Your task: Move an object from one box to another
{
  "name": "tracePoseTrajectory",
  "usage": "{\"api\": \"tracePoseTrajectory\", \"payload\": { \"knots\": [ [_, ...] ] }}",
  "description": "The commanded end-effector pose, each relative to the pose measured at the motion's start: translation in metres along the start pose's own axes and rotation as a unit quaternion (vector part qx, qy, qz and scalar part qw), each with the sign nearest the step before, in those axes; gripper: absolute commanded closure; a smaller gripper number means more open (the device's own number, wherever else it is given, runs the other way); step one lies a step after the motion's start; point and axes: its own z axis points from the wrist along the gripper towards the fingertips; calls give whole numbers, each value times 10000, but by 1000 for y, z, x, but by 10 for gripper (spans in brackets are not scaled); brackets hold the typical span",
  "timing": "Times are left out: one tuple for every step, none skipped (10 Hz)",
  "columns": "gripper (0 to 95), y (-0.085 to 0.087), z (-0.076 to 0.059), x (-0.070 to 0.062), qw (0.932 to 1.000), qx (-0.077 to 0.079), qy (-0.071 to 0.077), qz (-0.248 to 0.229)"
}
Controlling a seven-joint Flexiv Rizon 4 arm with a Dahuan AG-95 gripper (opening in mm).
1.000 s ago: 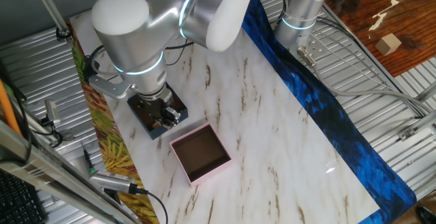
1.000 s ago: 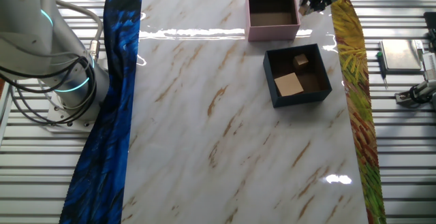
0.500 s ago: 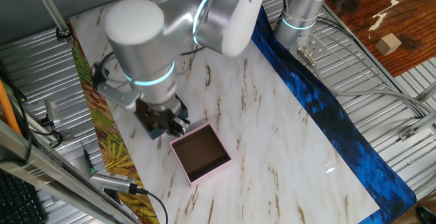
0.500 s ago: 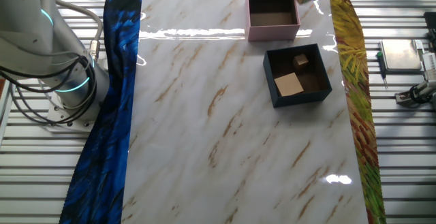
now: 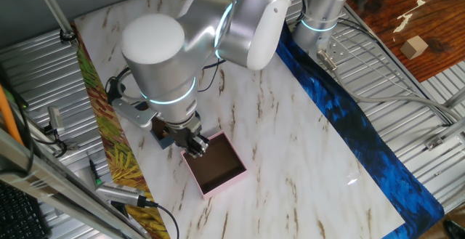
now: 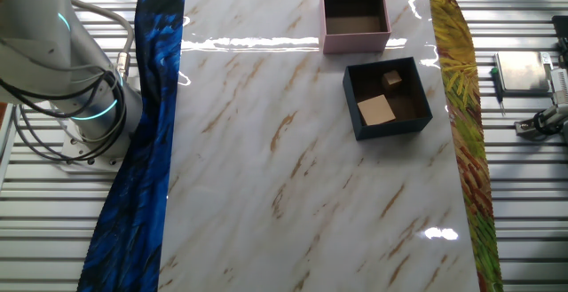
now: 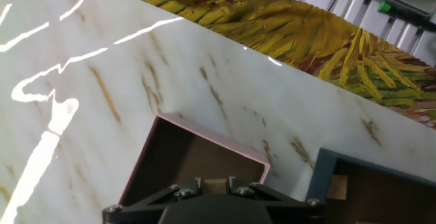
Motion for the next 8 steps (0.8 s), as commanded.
{"api": "tracePoseTrajectory", "payload": {
  "knots": [
    [950, -1, 1, -1, 10000, 44, 16, 14],
    [950, -1, 1, -1, 10000, 39, 33, -7],
    [950, -1, 1, -1, 10000, -10, 10, -98],
    [950, -1, 1, -1, 9999, -10, 11, -115],
    [950, -1, 1, -1, 9996, 7, 11, -289],
    [950, -1, 1, -1, 9995, 13, -6, -319],
    [950, -1, 1, -1, 9996, 9, -3, -267],
    [950, -1, 1, -1, 9997, 8, 4, -250]
  ]
}}
